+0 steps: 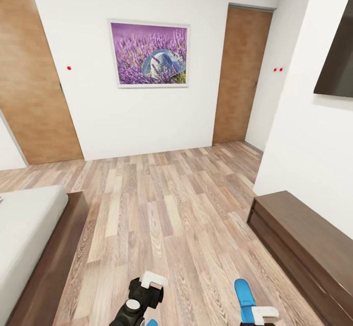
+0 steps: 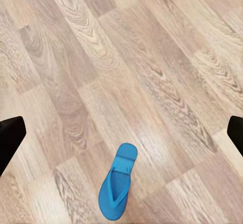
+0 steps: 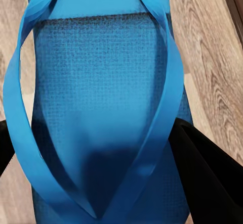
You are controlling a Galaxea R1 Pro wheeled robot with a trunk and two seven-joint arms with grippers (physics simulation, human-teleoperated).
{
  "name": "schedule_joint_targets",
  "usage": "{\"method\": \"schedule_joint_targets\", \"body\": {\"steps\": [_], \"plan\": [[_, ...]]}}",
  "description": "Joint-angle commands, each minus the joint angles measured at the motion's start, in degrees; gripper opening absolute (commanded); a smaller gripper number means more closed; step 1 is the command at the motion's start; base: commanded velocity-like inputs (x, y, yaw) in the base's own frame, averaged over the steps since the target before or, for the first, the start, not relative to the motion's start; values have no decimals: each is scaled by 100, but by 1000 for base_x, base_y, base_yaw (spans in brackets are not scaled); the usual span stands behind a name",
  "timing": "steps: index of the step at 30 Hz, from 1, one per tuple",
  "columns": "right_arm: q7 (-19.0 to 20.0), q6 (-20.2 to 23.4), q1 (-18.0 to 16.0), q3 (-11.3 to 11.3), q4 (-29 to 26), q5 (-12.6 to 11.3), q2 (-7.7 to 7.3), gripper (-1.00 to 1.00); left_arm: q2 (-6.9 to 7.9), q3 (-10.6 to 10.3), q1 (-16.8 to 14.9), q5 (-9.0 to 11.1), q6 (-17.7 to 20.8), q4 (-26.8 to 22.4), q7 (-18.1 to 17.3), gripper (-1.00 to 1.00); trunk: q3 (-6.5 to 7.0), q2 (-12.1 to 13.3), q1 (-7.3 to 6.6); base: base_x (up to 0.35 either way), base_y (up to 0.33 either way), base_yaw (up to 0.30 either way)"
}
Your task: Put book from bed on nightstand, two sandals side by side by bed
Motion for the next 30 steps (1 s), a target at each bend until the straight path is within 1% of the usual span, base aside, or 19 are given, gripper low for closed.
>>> {"method": "schedule_joint_targets", "body": {"steps": [1,12,20,24,30], "plan": [[-23,-16,-4,15,7,-6,-3,-100,4,-21,-4,12,30,-7,38,100,-5,-3,0,16,174,0],[-23,-21,-4,15,12,-8,-7,-100,4,-21,-4,12,30,-7,37,100,-5,-3,0,5,131,-16],[-23,-21,-4,15,11,-7,-1,-100,4,-23,-4,12,30,-7,43,100,-5,-3,0,1,45,-216],[-23,-21,-4,15,12,-8,-5,-100,4,-21,-4,12,30,-7,39,100,-5,-3,0,87,93,-252],[-23,-21,-4,14,13,-8,-7,-100,4,-22,-4,14,29,-7,37,100,-5,-3,0,152,171,-71]]}}
